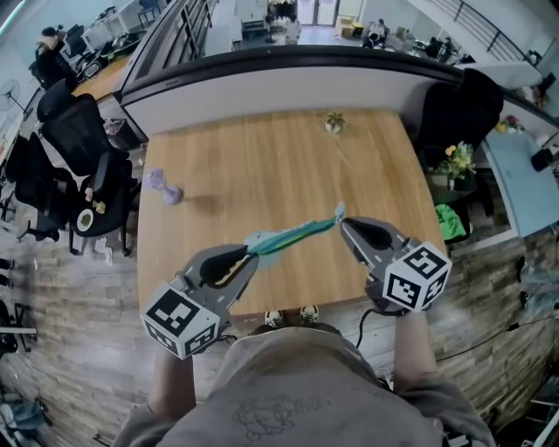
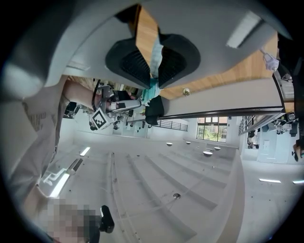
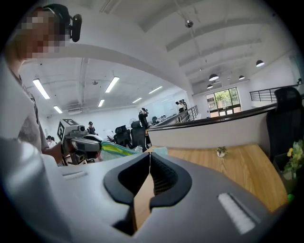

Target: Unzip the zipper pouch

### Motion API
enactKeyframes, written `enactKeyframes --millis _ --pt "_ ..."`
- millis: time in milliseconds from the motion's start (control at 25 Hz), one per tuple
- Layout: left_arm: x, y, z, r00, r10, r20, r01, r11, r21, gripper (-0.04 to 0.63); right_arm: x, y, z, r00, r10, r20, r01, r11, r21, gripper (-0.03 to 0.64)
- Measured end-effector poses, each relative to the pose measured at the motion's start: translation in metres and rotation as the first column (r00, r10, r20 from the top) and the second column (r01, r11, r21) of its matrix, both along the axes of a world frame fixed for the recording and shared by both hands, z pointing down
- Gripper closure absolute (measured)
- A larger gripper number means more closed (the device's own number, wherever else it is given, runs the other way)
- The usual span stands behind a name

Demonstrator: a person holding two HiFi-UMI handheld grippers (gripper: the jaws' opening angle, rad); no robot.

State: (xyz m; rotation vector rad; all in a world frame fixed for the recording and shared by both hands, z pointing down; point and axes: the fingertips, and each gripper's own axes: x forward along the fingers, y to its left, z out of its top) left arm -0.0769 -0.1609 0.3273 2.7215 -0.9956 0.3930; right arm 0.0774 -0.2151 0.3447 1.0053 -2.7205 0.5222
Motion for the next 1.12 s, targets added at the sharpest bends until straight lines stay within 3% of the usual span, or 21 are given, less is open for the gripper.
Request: enactKeyframes --millis 320,600,720,880,1120 --pt "-0.009 -0.009 -0.008 0.999 -0.034 -0.021 0.035 0.999 0.02 0.543 -0.011 -0.005 -0.007 0.999 0.027 -0.019 -0.026 0.998 0.061 0.598" --pt "-0.024 -0.029 -0.03 0.993 -0.118 -0.01 0.119 0.987 0.111 0.545 -0.023 -0.01 -0.043 1.0 0.017 0.01 -0.018 0.988 0.151 0.597" --pt "-0.034 -0.039 -0.042 0.982 -0.189 0.01 0.184 0.966 0.181 0.543 -0.03 -0.01 -0.061 0.999 0.032 -0.005 -0.03 0.976 0.214 0.597" --pt "-0.041 -0.049 -0.062 0.966 -0.26 -0.02 0.256 0.933 0.251 0.543 -0.036 -0.009 -0.086 0.999 0.05 0.01 -0.05 0.957 0.286 0.597" --pt "-0.058 -0.061 -0.094 0.933 -0.354 -0.066 0.354 0.864 0.358 0.543 -0.028 -0.011 -0.122 0.99 0.112 0.083 -0.136 0.904 0.405 0.598"
